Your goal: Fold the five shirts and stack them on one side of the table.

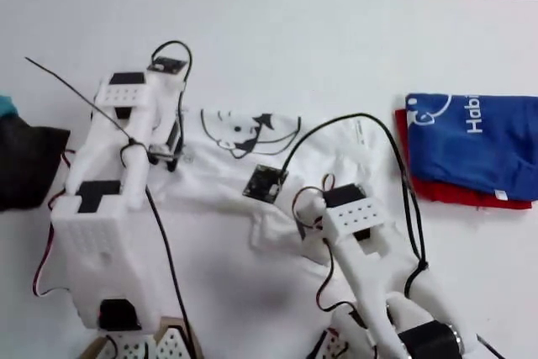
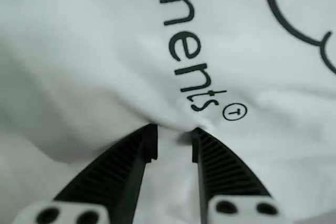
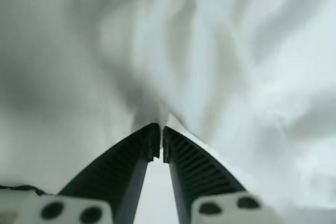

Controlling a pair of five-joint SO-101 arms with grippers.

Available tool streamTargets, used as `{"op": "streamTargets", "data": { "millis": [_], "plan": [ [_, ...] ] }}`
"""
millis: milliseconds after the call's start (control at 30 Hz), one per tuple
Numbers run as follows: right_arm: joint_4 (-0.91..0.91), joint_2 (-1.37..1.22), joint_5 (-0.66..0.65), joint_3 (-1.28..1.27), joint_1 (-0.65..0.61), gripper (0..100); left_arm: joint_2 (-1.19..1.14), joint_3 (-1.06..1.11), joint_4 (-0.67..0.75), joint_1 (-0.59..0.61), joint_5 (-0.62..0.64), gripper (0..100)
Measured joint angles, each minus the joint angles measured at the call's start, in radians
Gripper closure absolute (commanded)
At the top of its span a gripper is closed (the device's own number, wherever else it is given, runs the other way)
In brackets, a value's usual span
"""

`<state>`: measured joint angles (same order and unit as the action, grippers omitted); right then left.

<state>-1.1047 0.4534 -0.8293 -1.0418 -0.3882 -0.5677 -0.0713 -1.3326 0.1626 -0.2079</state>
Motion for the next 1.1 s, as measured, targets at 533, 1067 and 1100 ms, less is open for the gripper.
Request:
{"op": "streamTargets", "data": {
  "millis": [533, 1067, 1100],
  "plan": [
    [-0.305, 0.270, -0.002, 0.046, 0.000, 75.9, 0.000, 0.000, 0.000, 0.000, 0.000, 86],
    [-0.028, 0.226, 0.106, -0.126, -0.218, 75.4, 0.000, 0.000, 0.000, 0.000, 0.000, 86],
    [-0.006, 0.189, 0.117, -0.129, -0.221, 75.1, 0.000, 0.000, 0.000, 0.000, 0.000, 86]
  ]
}}
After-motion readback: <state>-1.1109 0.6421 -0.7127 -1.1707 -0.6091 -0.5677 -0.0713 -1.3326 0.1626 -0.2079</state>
